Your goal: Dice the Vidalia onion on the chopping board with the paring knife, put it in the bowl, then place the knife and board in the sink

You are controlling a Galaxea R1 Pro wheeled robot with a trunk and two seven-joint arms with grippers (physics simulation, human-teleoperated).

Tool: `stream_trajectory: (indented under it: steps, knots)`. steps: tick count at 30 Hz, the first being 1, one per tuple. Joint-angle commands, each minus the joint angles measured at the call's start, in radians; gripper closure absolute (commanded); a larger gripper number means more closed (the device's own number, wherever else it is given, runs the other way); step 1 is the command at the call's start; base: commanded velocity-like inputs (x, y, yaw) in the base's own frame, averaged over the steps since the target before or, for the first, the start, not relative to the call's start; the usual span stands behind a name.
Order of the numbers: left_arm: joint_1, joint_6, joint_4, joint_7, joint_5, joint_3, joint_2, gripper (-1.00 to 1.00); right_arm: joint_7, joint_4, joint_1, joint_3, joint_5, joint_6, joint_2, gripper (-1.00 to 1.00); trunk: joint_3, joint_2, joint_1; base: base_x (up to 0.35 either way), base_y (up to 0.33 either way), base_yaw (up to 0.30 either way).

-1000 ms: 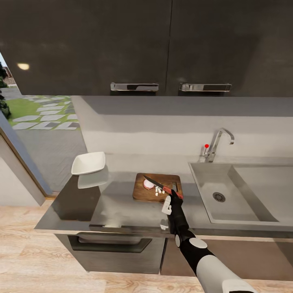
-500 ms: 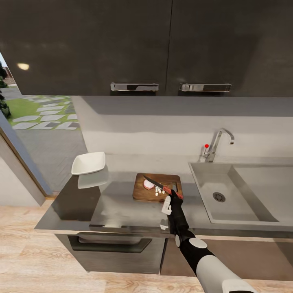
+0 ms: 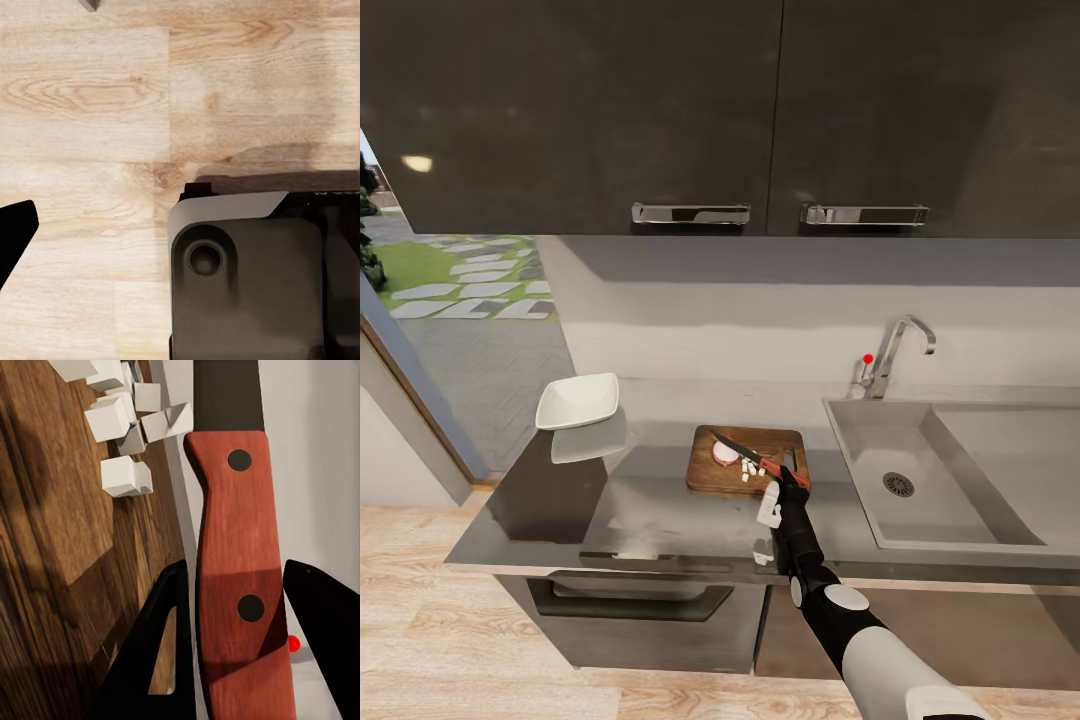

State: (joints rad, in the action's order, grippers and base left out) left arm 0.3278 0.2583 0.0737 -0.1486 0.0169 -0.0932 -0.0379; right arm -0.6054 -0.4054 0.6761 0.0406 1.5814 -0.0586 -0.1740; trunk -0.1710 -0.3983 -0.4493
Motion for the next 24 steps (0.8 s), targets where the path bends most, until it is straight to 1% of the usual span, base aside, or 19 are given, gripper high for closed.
stream_trajectory:
  steps: [1, 24]
  knots:
    - [0.002, 0.007, 0.005, -0.005, 0.002, -0.008, -0.001, -1.0, 0.001, 0.02, 0.0, 0.008, 0.0, -0.001, 0.0, 1.0, -0.002, -0.002, -0.001, 0.0, 0.0, 0.0]
    - [0.002, 0.007, 0.005, -0.005, 0.002, -0.008, 0.0, -1.0, 0.002, 0.032, 0.0, 0.008, 0.0, -0.001, 0.0, 1.0, -0.002, -0.002, -0.001, 0.004, 0.001, 0.0]
